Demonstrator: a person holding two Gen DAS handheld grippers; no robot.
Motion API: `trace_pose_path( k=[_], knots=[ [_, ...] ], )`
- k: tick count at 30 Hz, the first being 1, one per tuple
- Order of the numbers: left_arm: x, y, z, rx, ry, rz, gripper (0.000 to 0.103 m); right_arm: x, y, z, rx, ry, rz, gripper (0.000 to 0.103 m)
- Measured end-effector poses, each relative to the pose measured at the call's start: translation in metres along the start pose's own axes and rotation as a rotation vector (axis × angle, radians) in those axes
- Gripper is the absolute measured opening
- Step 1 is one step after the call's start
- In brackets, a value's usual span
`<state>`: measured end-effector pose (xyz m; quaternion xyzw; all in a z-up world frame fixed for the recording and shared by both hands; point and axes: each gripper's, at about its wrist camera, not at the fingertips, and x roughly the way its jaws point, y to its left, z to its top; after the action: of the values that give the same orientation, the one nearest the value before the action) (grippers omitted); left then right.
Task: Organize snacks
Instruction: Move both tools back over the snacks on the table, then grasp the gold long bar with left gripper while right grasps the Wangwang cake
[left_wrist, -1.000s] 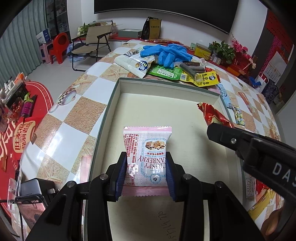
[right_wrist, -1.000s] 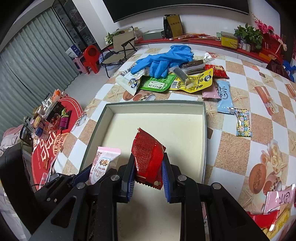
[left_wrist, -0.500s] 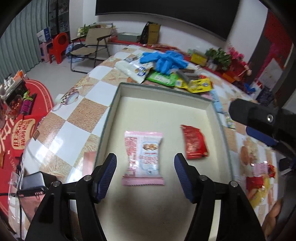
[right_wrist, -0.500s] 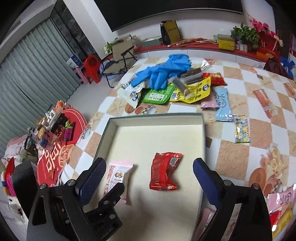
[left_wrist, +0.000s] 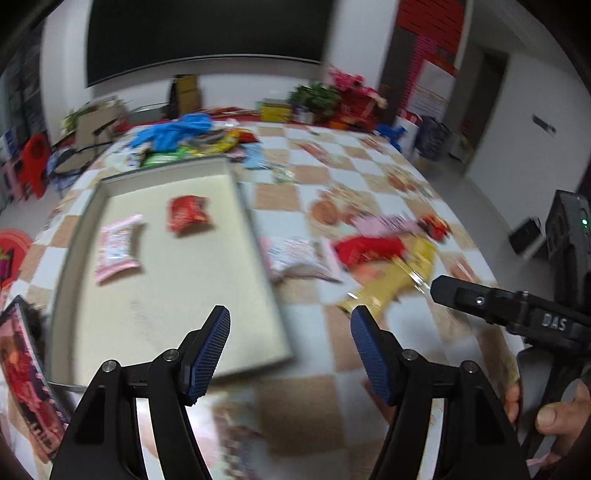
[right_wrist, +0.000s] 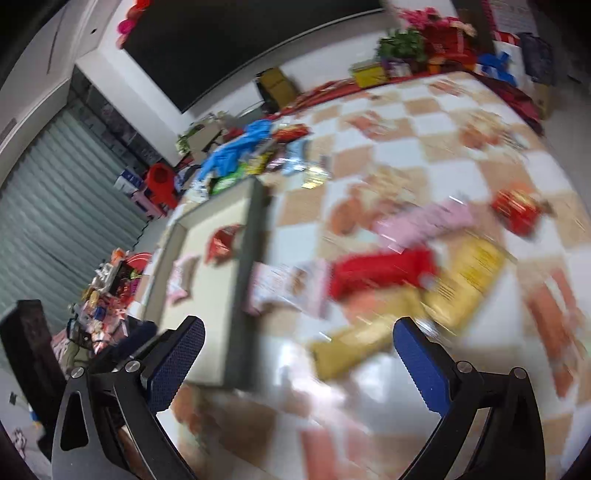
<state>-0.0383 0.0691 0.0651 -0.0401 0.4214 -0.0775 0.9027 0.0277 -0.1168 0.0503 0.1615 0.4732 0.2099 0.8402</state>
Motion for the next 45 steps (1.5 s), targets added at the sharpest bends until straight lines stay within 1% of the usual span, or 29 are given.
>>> trace_pose_path(
  k=[2,5,8,10,12,14,15,17,20,21,22,23,24,25,26,29,34,36,38,40,41,42,44,45],
  knots=[
    [0.007,-0.02,-0.007,0.054,0.027,-0.033,0.072,-0.013,-0.026,-0.015,0.036,-0.012,-0.059,0.103],
    [0.019,-0.044,-0.013,0.117,0.056,-0.055,0.072,-0.015,-0.057,-0.031,0.053,0.034,-0.189,0.103],
    [0.032,-0.058,-0.009,0.153,0.076,-0.053,0.072,-0.022,-0.066,-0.037,-0.006,0.012,-0.308,0.103],
    [0.04,-0.064,-0.004,0.17,0.087,-0.043,0.072,-0.021,-0.066,-0.039,-0.038,0.013,-0.347,0.103],
    [0.051,-0.068,0.004,0.174,0.101,-0.032,0.072,-0.014,-0.063,-0.042,-0.103,0.023,-0.441,0.103],
    [0.062,-0.072,0.013,0.176,0.114,-0.042,0.074,-0.01,-0.06,-0.048,-0.175,0.017,-0.5,0.103],
    [0.069,-0.075,0.016,0.178,0.121,-0.046,0.078,-0.01,-0.062,-0.047,-0.175,0.01,-0.487,0.103],
    [0.084,-0.081,0.02,0.188,0.142,-0.023,0.078,-0.01,-0.065,-0.047,-0.177,-0.002,-0.476,0.103],
    [0.103,-0.087,0.022,0.197,0.176,-0.022,0.078,-0.009,-0.067,-0.051,-0.181,-0.007,-0.474,0.103],
    [0.105,-0.089,0.021,0.211,0.166,-0.015,0.078,-0.009,-0.067,-0.051,-0.181,-0.009,-0.474,0.103],
    [0.105,-0.091,0.02,0.225,0.148,-0.011,0.072,-0.01,-0.067,-0.053,-0.182,-0.009,-0.474,0.103],
    [0.103,-0.091,0.019,0.229,0.137,-0.024,0.067,-0.011,-0.066,-0.054,-0.182,-0.011,-0.474,0.103],
    [0.099,-0.09,0.018,0.234,0.128,-0.031,0.049,-0.013,-0.066,-0.057,-0.183,-0.011,-0.474,0.103],
    [0.096,-0.09,0.017,0.241,0.13,-0.044,0.034,-0.013,-0.066,-0.056,-0.183,-0.011,-0.474,0.103],
    [0.094,-0.089,0.016,0.246,0.134,-0.053,0.03,-0.013,-0.066,-0.056,-0.183,-0.011,-0.475,0.103],
    [0.084,-0.083,0.005,0.267,0.117,-0.057,0.028,-0.012,-0.066,-0.056,-0.182,-0.011,-0.477,0.103],
    [0.07,-0.067,-0.012,0.251,0.095,-0.049,0.028,-0.013,-0.064,-0.056,-0.174,-0.009,-0.487,0.103],
    [0.065,-0.063,-0.016,0.256,0.093,-0.036,0.027,-0.012,-0.063,-0.055,-0.172,-0.008,-0.495,0.103],
    [0.06,-0.058,-0.021,0.237,0.088,-0.036,0.027,-0.012,-0.062,-0.054,-0.17,-0.005,-0.496,0.103],
    [0.053,-0.05,-0.026,0.203,0.078,-0.04,0.027,-0.011,-0.062,-0.051,-0.167,0.032,-0.486,0.103],
    [0.051,-0.048,-0.028,0.19,0.071,-0.038,0.026,-0.012,-0.062,-0.048,-0.155,0.054,-0.475,0.103],
    [0.049,-0.045,-0.03,0.179,0.066,-0.034,0.026,-0.016,-0.063,-0.044,-0.127,0.047,-0.435,0.103],
    [0.049,-0.042,-0.031,0.168,0.061,-0.026,0.026,-0.03,-0.066,-0.034,-0.034,-0.023,-0.345,0.103],
    [0.049,-0.041,-0.03,0.162,0.06,-0.031,0.026,-0.033,-0.067,-0.026,0.008,-0.046,-0.325,0.103]
  ],
)
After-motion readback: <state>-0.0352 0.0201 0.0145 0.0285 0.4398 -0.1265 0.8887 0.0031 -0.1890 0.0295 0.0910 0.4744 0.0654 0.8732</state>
